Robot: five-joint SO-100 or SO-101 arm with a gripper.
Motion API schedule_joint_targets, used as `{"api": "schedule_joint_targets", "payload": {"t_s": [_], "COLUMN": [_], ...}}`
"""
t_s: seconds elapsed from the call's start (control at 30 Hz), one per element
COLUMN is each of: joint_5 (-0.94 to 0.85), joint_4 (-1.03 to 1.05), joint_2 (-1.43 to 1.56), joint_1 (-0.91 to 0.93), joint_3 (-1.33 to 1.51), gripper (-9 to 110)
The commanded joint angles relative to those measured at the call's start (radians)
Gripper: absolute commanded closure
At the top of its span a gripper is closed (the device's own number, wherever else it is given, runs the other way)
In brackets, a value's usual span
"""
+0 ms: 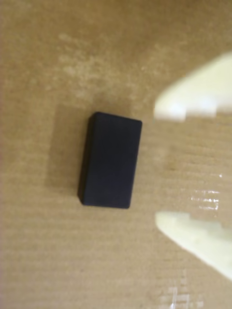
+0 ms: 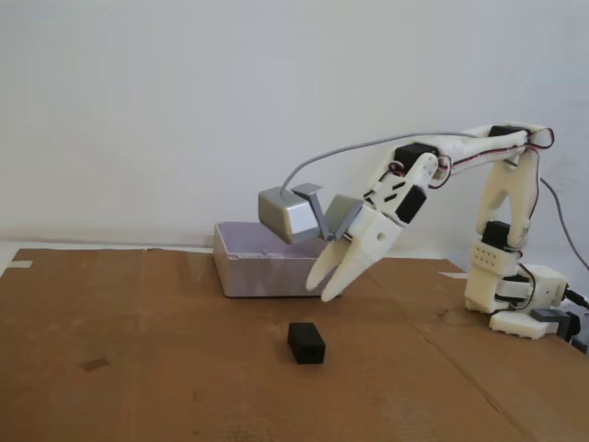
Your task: Grasp a block and put it in the box.
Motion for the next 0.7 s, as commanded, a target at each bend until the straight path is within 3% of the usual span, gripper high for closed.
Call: {"api": "schedule_joint_targets", "payload": {"t_s": [0.0, 0.67], "joint_5": [-0.002, -0.028], "joint_4": [-0.012, -0.072], "joint_2": [0.034, -0.002], "joint_1": [0.002, 0.014], "joint_3": [-0.112, -0.117], "gripper": [63, 63]}}
